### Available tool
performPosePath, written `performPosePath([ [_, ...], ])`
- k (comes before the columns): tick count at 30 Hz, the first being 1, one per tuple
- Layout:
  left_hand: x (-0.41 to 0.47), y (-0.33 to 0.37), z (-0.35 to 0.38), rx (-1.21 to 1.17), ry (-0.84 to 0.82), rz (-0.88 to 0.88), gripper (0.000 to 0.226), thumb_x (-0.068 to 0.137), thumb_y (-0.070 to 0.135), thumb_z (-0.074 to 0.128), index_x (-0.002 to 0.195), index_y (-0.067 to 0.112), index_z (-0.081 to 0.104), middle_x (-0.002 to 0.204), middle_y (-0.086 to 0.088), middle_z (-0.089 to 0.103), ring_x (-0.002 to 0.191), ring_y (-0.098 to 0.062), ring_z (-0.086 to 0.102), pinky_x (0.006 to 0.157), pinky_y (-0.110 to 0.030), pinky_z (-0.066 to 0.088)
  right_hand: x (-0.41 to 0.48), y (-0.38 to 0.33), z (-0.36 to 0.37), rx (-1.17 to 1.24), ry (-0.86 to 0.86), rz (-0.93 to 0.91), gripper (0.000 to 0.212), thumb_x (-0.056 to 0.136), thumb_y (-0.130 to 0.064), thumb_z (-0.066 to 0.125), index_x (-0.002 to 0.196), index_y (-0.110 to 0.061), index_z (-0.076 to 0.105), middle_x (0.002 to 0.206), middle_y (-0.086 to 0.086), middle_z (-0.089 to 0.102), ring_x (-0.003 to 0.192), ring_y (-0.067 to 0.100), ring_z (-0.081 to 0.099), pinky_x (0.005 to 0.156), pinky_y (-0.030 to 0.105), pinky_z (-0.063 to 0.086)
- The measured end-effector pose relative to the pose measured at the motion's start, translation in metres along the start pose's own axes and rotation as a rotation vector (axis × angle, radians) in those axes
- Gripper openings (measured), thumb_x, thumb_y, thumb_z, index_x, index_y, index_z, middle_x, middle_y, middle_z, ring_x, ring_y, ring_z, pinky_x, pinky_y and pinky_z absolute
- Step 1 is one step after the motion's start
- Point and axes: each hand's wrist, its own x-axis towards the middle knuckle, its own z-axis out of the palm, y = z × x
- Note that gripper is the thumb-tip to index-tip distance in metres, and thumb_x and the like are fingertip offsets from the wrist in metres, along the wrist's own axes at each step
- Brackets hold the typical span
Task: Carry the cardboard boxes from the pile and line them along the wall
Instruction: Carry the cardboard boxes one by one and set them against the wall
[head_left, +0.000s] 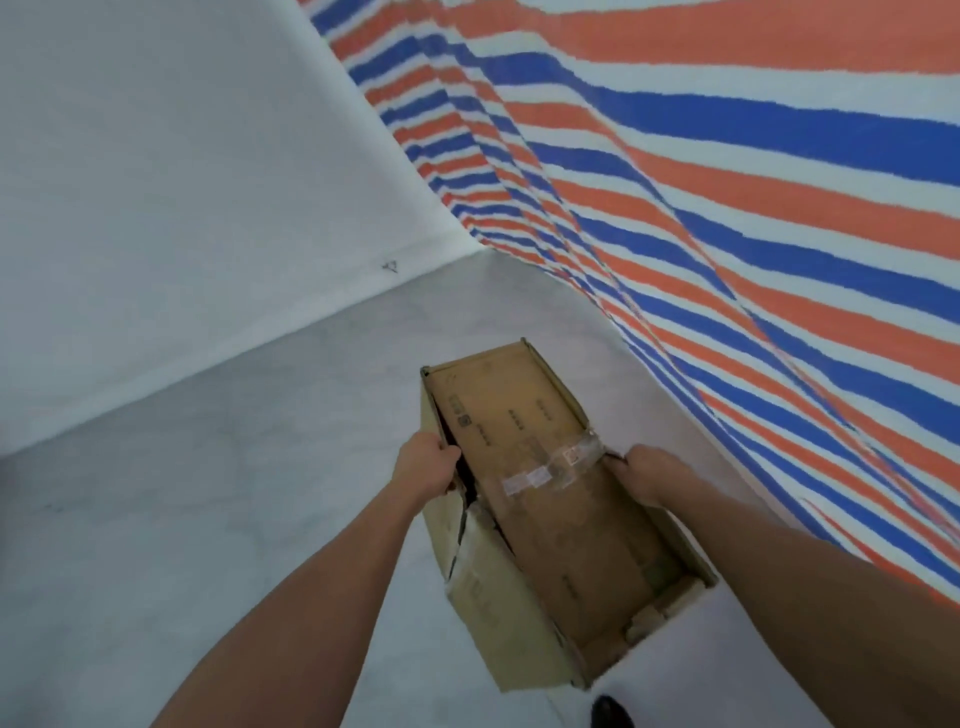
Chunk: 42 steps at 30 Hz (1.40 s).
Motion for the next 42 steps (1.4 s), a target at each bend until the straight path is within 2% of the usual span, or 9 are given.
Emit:
performPosePath([
  [6,0.075,-0.045,-0.063,-0.051,0.073,-0.098,0.025,0.094,0.011,0.051,0.071,0.002,0.055,0.07,-0.014,0.062,0.058,-0.025,0.062,0.055,-0.032,0.056,0.104,-0.107,-0.001,-0.113,-0.062,-0.153,0.05,0.102,-0.053,0.032,0.116,-0.017,0.064,0.118,0.006,0.065,0.103,0.023,0.061,0.095,0.036,0.048],
  [11,0.139,-0.093,-0.129,-0.108,0.138,-0.25,0.021,0.091,0.01,0.051,0.071,0.003,0.056,0.069,-0.014,0.062,0.058,-0.025,0.06,0.06,-0.038,0.057,0.179,-0.221,0.002,-0.258,-0.101,-0.306,0.048,0.102,-0.052,0.032,0.102,-0.016,0.064,0.096,0.004,0.062,0.088,0.021,0.062,0.082,0.033,0.052],
  [13,0.158,-0.116,-0.163,-0.145,0.187,-0.31,0.021,0.09,0.008,0.051,0.069,0.005,0.053,0.068,-0.012,0.059,0.057,-0.024,0.056,0.058,-0.034,0.051,0.201,-0.279,0.002,-0.319,-0.089,-0.388,0.045,0.103,-0.05,0.032,0.1,-0.017,0.062,0.098,0.004,0.063,0.085,0.021,0.061,0.079,0.033,0.051],
  [16,0.178,-0.159,-0.215,-0.199,0.27,-0.384,0.016,0.087,0.008,0.051,0.076,0.001,0.06,0.073,-0.014,0.063,0.062,-0.025,0.059,0.061,-0.034,0.053,0.216,-0.369,0.008,-0.401,-0.112,-0.525,0.04,0.104,-0.046,0.032,0.101,-0.018,0.061,0.101,0.005,0.063,0.083,0.021,0.057,0.075,0.031,0.048],
  [20,0.202,-0.213,-0.277,-0.256,0.351,-0.445,0.018,0.088,0.008,0.051,0.082,-0.002,0.064,0.076,-0.015,0.066,0.064,-0.026,0.062,0.063,-0.035,0.055,0.235,-0.472,0.031,-0.38,-0.113,-0.613,0.036,0.103,-0.045,0.036,0.094,-0.019,0.058,0.088,0.002,0.058,0.079,0.021,0.058,0.069,0.03,0.045],
  [25,0.239,-0.289,-0.377,-0.297,0.428,-0.495,0.018,0.089,0.006,0.049,0.078,-0.001,0.062,0.072,-0.014,0.066,0.064,-0.025,0.064,0.059,-0.032,0.055,0.258,-0.62,0.069,-0.361,-0.132,-0.728,0.036,0.103,-0.044,0.038,0.103,-0.015,0.059,0.103,0.008,0.063,0.083,0.023,0.057,0.073,0.032,0.047],
  [30,0.271,-0.355,-0.492,-0.295,0.493,-0.537,0.017,0.09,0.006,0.049,0.08,0.0,0.061,0.071,-0.012,0.066,0.064,-0.024,0.064,0.061,-0.034,0.056,0.263,-0.768,0.095,-0.357,-0.151,-0.815,0.034,0.103,-0.044,0.038,0.092,-0.017,0.054,0.085,0.002,0.055,0.076,0.021,0.056,0.065,0.031,0.043],
  [35,0.312,-0.404,-0.586,-0.297,0.592,-0.57,0.016,0.089,0.006,0.05,0.083,-0.002,0.062,0.077,-0.013,0.062,0.068,-0.027,0.061,0.064,-0.038,0.058,0.276,-0.885,0.116,-0.324,-0.187,-0.875,0.044,0.103,-0.046,0.039,0.067,-0.021,0.04,0.067,-0.001,0.046,0.059,0.016,0.047,0.052,0.028,0.034],
  [42,0.407,-0.494,-0.693,-0.296,0.641,-0.637,0.017,0.089,0.006,0.05,0.076,0.002,0.059,0.072,-0.011,0.061,0.065,-0.025,0.061,0.062,-0.035,0.055,0.34,-1.061,0.155,-0.347,-0.228,-0.966,0.044,0.104,-0.044,0.039,0.065,-0.021,0.037,0.067,-0.001,0.044,0.058,0.015,0.045,0.051,0.028,0.032],
])
